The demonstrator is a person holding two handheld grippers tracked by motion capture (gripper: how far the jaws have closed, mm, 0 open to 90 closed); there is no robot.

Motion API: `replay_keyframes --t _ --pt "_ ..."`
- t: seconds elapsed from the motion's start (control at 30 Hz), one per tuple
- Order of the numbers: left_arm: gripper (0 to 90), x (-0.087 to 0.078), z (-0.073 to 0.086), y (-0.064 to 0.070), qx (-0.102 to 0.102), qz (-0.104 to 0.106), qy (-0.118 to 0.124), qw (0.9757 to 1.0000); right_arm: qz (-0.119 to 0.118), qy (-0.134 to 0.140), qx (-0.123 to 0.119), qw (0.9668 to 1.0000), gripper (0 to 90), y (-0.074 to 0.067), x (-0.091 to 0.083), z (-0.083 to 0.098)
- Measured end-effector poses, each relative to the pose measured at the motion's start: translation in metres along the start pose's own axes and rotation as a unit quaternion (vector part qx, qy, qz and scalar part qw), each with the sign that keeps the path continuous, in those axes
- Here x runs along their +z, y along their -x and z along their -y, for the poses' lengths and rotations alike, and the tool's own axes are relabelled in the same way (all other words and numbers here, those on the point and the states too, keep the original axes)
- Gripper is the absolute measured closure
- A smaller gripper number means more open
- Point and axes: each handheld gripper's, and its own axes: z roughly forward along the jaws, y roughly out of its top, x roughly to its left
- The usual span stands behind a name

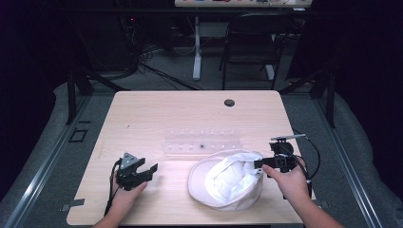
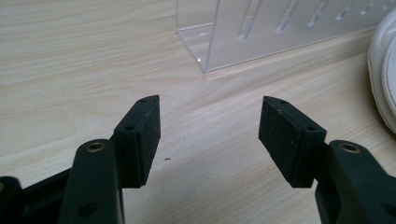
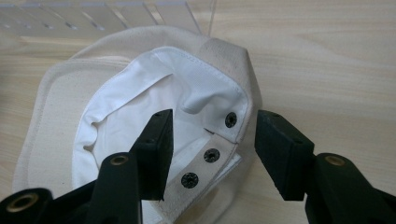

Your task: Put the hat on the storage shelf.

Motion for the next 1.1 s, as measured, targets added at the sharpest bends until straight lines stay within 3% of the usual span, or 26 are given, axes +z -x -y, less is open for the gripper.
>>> replay_keyframes --t 0.03,0.1,0.13,0.23,0.37,0.53,0.7,0.9,0.93,1.07,1.1 --pt "39.2 0.000 0.000 0.000 0.000 0.000 0.000 1.0000 0.000 0.000 0.000 1.0000 47.5 0.000 0.000 0.000" --pt "39.2 0.000 0.000 0.000 0.004 0.001 0.001 1.0000 -0.014 -0.018 0.030 0.9993 47.6 0.004 0.004 -0.001" --pt "39.2 0.000 0.000 0.000 0.004 0.001 0.001 1.0000 -0.014 -0.018 0.030 0.9993 47.6 0.004 0.004 -0.001" --pt "39.2 -0.001 -0.001 -0.001 0.001 0.001 0.003 1.0000 -0.026 -0.047 0.062 0.9966 48.3 0.010 0.010 -0.003" --pt "39.2 -0.002 -0.001 -0.002 0.000 -0.001 0.004 1.0000 -0.035 -0.074 0.080 0.9934 48.9 0.015 0.017 -0.002" --pt "39.2 -0.002 -0.001 -0.002 0.000 0.000 0.005 1.0000 -0.048 -0.080 0.108 0.9897 49.6 0.016 0.023 -0.002" --pt "39.2 -0.002 -0.001 -0.002 -0.002 -0.001 0.005 1.0000 -0.049 -0.098 0.104 0.9885 51.0 0.016 0.027 -0.002" --pt "39.2 -0.002 -0.001 -0.003 -0.002 -0.002 0.004 1.0000 -0.056 -0.115 0.126 0.9838 54.3 0.016 0.034 -0.002" --pt "39.2 -0.002 -0.001 -0.003 -0.002 -0.002 0.004 1.0000 -0.062 -0.124 0.117 0.9835 55.5 0.017 0.034 -0.003" --pt "39.2 -0.002 -0.001 -0.003 -0.002 -0.002 0.005 1.0000 -0.058 -0.124 0.122 0.9831 62.1 0.017 0.033 -0.004" --pt "39.2 -0.002 -0.001 -0.003 -0.002 -0.002 0.004 1.0000 -0.061 -0.113 0.130 0.9831 63.6 0.017 0.033 -0.003"
